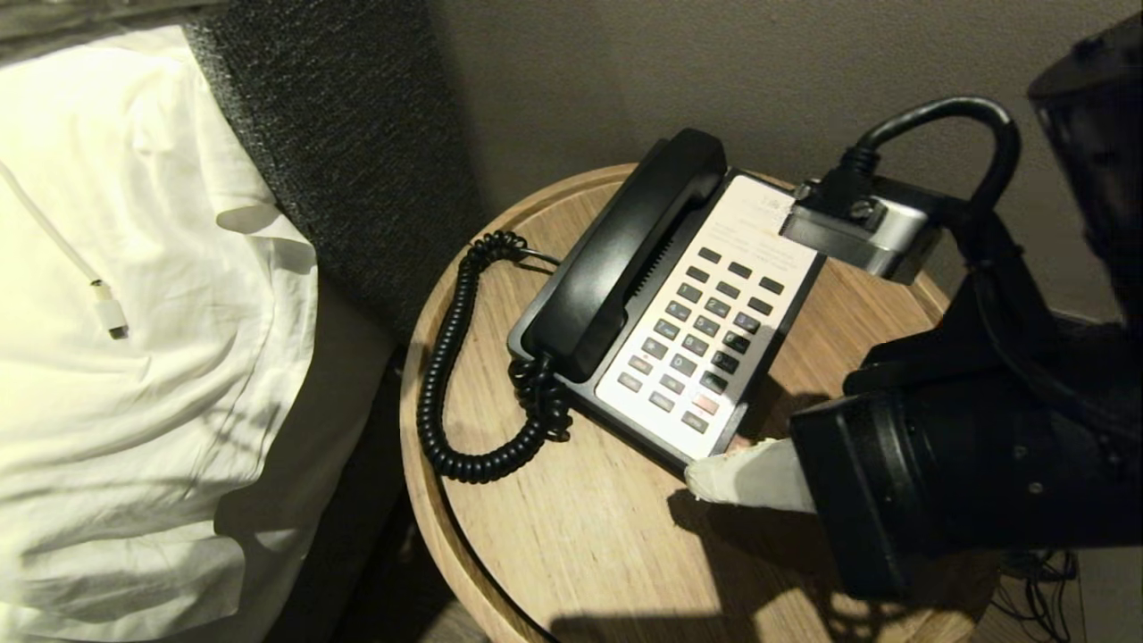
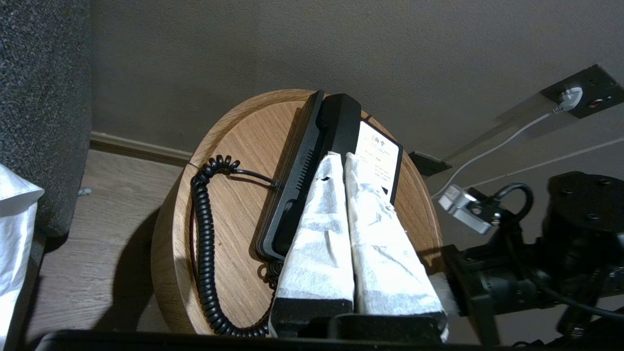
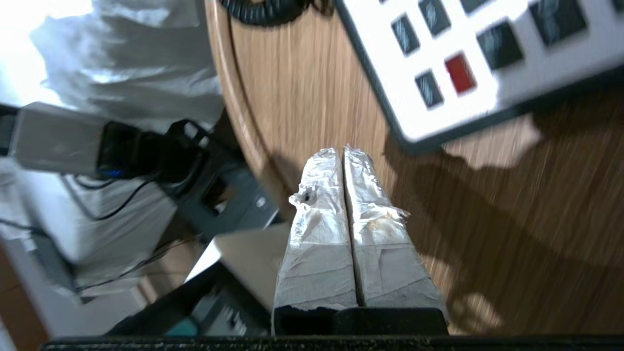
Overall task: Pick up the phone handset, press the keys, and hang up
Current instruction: End the call using the dial pad
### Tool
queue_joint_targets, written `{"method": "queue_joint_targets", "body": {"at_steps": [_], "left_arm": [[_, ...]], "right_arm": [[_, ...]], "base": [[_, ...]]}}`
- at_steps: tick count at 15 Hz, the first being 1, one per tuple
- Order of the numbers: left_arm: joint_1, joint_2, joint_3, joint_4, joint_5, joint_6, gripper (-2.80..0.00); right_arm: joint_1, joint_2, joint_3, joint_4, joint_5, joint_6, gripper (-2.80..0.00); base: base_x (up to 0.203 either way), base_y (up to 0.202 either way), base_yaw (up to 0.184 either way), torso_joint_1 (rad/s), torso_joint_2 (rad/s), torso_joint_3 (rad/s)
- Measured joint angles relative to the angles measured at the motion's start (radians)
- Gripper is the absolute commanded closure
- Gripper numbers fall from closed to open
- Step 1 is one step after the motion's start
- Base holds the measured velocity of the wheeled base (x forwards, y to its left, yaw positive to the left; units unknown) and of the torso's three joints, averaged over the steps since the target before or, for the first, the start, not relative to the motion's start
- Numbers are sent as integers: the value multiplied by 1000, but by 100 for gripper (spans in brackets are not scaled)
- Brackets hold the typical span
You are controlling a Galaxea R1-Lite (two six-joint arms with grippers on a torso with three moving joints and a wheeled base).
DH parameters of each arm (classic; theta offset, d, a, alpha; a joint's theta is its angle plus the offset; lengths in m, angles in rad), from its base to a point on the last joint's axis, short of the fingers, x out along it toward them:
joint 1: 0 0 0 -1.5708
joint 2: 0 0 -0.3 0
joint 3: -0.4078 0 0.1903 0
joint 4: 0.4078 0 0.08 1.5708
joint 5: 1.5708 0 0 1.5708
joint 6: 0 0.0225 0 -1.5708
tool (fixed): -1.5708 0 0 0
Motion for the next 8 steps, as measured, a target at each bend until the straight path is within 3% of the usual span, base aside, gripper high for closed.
{"method": "queue_joint_targets", "body": {"at_steps": [4, 8], "left_arm": [[0, -8, 14, -3, 0, 1, 0], [0, -13, 22, -2, 1, 1, 0]], "right_arm": [[-22, 31, -3, -34, -43, -79, 0], [-35, 37, -3, -37, -72, -81, 0]], "base": [[0, 0, 0, 0, 0, 0], [0, 0, 0, 0, 0, 0]]}}
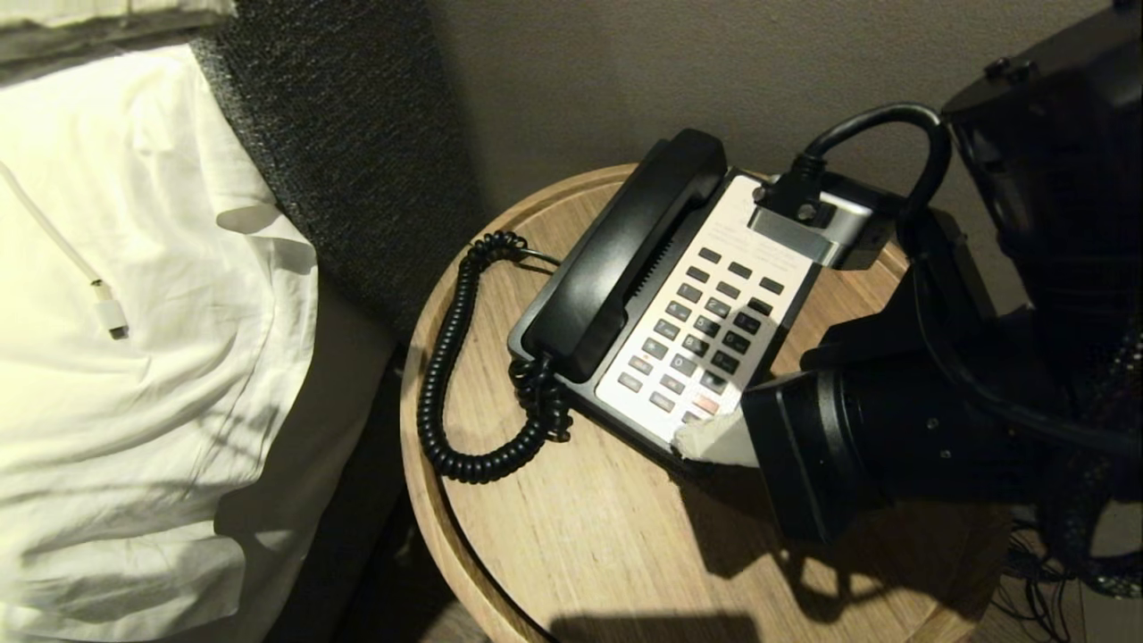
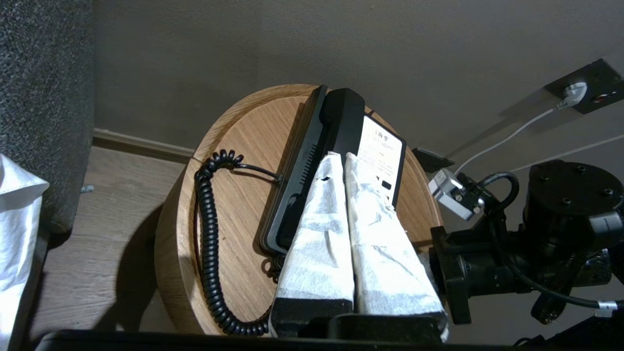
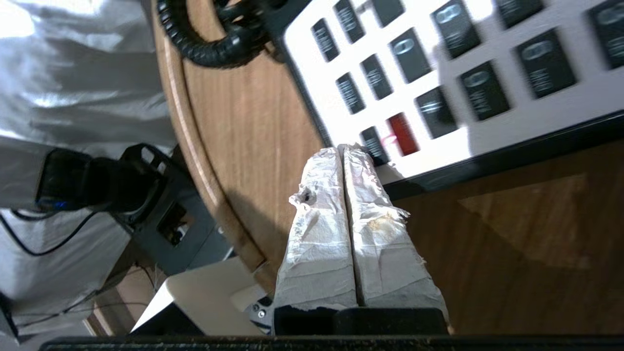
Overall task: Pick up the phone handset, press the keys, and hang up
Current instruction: End the call using the dial pad
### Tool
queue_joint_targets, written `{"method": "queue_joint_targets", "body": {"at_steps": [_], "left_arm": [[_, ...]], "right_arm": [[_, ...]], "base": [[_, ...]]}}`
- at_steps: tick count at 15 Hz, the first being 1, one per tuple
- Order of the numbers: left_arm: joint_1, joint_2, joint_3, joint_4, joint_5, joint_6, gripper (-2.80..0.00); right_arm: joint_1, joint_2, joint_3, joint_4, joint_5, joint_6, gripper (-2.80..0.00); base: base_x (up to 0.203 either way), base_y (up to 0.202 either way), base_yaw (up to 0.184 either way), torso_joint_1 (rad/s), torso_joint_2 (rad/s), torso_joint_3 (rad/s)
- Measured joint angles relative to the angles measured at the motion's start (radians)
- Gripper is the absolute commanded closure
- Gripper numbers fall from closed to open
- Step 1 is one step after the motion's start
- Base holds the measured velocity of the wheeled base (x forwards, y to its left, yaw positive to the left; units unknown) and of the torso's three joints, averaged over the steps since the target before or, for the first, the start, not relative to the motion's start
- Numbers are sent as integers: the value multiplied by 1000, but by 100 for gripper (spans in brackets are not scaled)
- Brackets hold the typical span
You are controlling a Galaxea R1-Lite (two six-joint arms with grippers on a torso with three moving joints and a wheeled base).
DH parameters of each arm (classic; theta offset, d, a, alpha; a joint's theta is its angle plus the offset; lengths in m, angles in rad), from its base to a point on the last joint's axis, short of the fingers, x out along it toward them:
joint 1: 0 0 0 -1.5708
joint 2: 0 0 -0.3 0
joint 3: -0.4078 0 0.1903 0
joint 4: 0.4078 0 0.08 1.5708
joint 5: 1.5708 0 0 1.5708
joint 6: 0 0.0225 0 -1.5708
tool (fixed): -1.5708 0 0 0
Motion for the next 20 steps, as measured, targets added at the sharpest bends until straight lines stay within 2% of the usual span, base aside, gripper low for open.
{"method": "queue_joint_targets", "body": {"at_steps": [6, 20], "left_arm": [[0, -14, 30, -2, -1, 0, 0], [0, -16, 39, -4, -1, 1, 0]], "right_arm": [[-6, 2, -42, 4, -9, 0, 0], [-39, 5, -34, 23, -20, -18, 0]], "base": [[0, 0, 0, 0, 0, 0], [0, 0, 0, 0, 0, 0]]}}
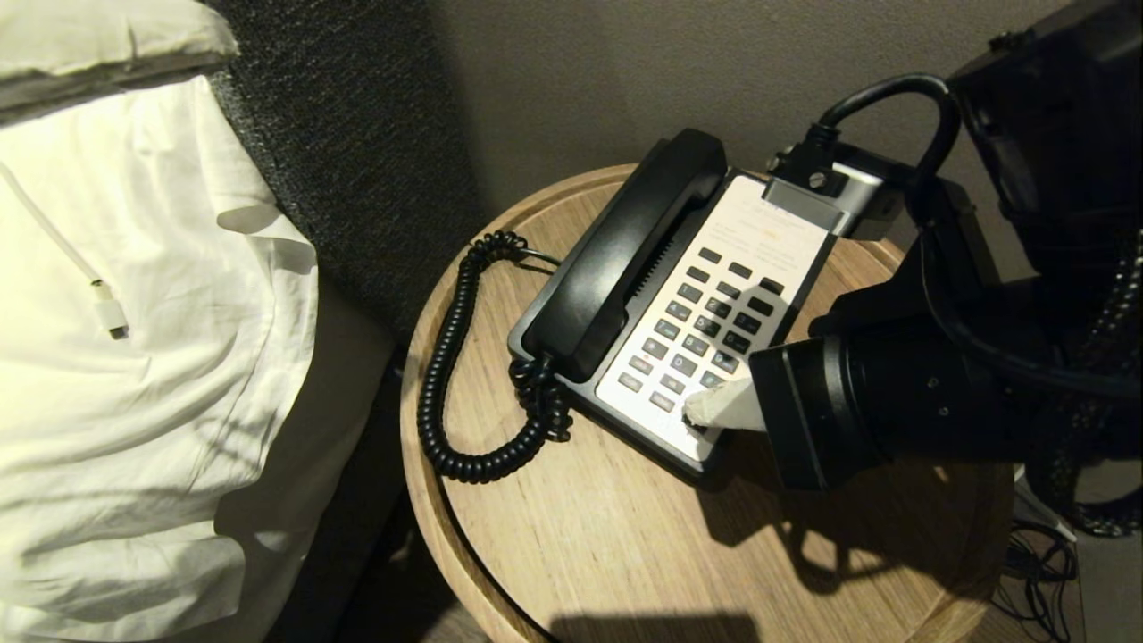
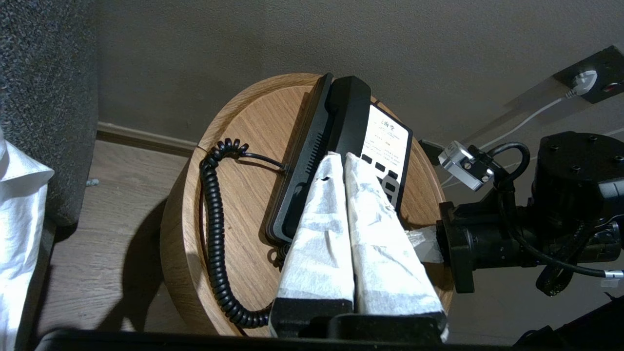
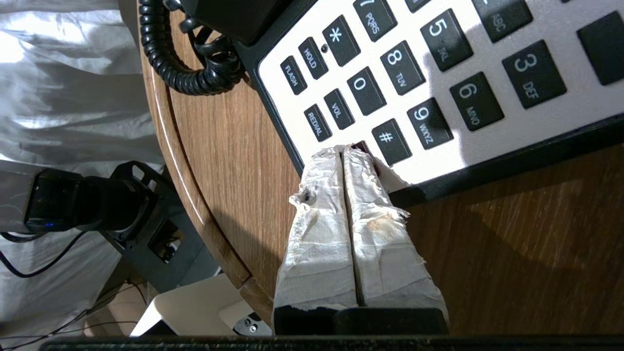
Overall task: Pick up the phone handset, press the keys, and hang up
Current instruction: End the call using the dial pad
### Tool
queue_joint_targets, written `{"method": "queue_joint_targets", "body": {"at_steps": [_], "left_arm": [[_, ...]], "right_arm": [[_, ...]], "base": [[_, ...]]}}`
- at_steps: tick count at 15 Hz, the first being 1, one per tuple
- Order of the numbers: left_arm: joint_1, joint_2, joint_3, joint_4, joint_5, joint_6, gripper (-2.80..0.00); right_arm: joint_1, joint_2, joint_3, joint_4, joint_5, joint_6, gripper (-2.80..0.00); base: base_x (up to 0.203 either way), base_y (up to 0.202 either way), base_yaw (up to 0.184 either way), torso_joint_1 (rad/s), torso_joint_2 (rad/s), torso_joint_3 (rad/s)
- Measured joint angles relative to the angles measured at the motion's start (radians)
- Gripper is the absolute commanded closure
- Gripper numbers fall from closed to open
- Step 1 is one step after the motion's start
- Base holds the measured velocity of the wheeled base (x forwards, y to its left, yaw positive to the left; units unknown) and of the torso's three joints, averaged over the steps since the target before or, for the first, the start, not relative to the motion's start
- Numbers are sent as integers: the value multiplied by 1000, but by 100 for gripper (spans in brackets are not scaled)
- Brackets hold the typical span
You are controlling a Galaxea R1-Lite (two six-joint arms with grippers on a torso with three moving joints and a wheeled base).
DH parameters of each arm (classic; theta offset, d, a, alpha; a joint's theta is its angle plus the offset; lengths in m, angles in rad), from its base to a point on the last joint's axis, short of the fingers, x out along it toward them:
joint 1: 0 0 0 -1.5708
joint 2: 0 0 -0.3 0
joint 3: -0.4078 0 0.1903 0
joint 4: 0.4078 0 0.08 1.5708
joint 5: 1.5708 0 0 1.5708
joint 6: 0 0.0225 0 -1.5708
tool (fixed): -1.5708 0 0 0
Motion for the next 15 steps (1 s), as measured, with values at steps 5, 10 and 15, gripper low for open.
{"method": "queue_joint_targets", "body": {"at_steps": [5, 10, 15], "left_arm": [[0, -1, 10, -2, 0, 0, 0], [0, -1, 12, -2, 0, 1, 0], [0, -6, 19, 0, 0, -1, 0]], "right_arm": [[0, -1, 8, 5, 0, 0, 0], [0, 9, 29, -8, 0, -10, 0], [-1, 0, 14, 9, -5, -9, 0]], "base": [[0, 0, 0, 0, 0, 0], [0, 0, 0, 0, 0, 0], [0, 0, 0, 0, 0, 0]]}}
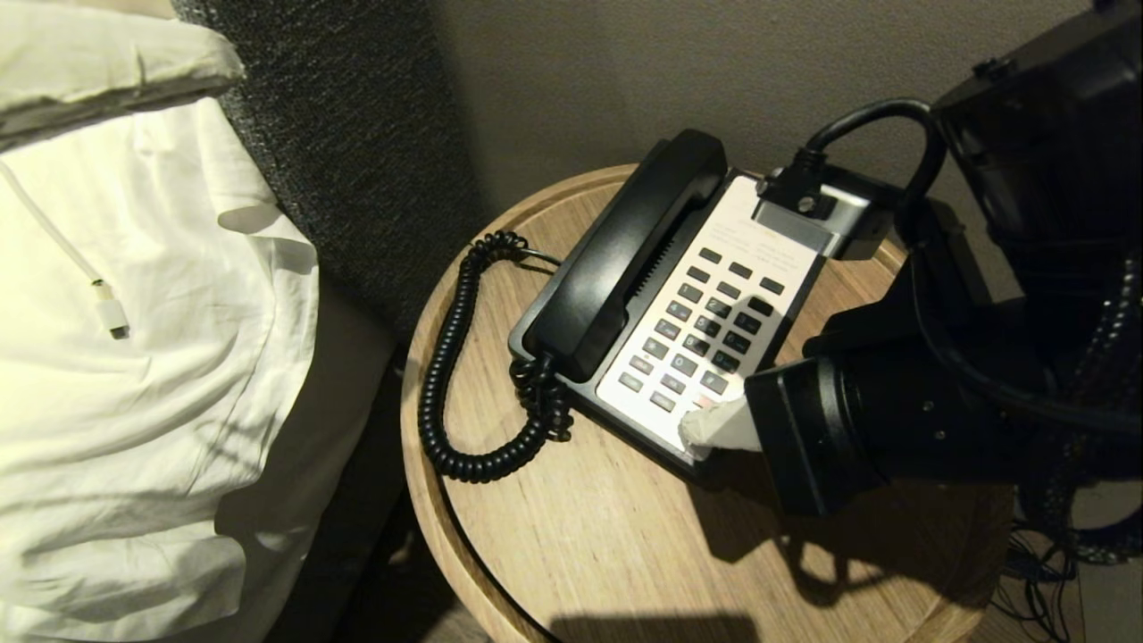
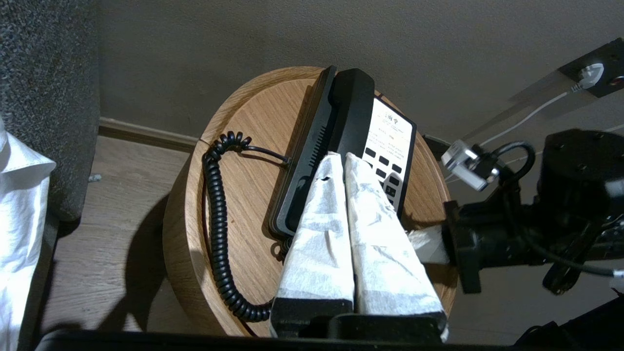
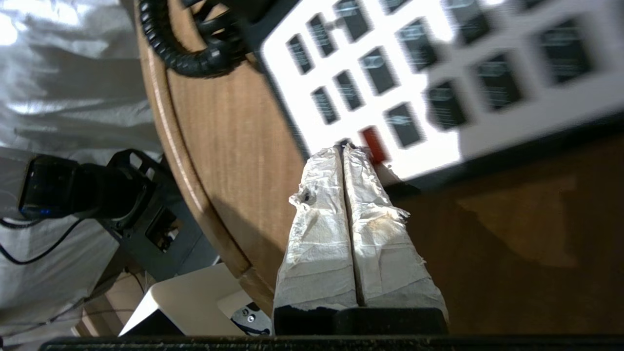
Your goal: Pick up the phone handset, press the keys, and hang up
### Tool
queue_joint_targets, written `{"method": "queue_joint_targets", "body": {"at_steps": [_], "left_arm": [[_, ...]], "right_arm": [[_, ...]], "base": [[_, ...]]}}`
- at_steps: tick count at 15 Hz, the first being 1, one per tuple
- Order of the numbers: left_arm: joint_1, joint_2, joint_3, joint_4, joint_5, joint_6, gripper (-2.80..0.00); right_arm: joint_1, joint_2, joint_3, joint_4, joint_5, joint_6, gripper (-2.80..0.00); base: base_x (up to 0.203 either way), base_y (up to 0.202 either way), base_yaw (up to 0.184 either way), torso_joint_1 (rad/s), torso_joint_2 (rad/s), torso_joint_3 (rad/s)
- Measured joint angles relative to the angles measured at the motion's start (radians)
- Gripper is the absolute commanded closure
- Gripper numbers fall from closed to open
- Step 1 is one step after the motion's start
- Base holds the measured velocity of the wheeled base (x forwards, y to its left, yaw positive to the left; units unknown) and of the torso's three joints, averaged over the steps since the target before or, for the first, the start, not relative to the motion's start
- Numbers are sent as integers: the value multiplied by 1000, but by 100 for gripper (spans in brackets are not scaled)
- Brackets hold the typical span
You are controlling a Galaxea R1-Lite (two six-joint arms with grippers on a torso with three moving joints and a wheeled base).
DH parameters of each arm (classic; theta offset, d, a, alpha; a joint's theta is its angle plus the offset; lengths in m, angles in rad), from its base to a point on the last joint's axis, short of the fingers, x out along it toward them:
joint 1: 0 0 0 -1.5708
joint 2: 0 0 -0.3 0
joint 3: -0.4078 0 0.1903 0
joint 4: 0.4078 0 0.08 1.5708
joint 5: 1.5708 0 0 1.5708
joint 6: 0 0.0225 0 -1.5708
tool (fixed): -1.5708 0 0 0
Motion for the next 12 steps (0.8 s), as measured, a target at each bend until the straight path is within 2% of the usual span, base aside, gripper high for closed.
{"method": "queue_joint_targets", "body": {"at_steps": [4, 6, 10, 12], "left_arm": [[2, -5, 6, 7, 8, -7, 0], [1, -17, 6, 46, 26, -15, 0], [1, -50, -23, 111, 109, -29, 0], [6, -72, -70, 162, 129, -39, 0]], "right_arm": [[1, -72, -6, 67, -12, 7, 0], [1, -128, 6, 107, -35, 11, 0], [1, -271, 36, 233, -92, 29, 0], [1, -358, 57, 300, -115, 45, 0]], "base": [[0, 0, 0, 0, 0, 0], [0, 0, 0, 0, 0, 0], [0, 0, 0, 0, 0, 0], [0, 0, 0, 0, 0, 0]]}}
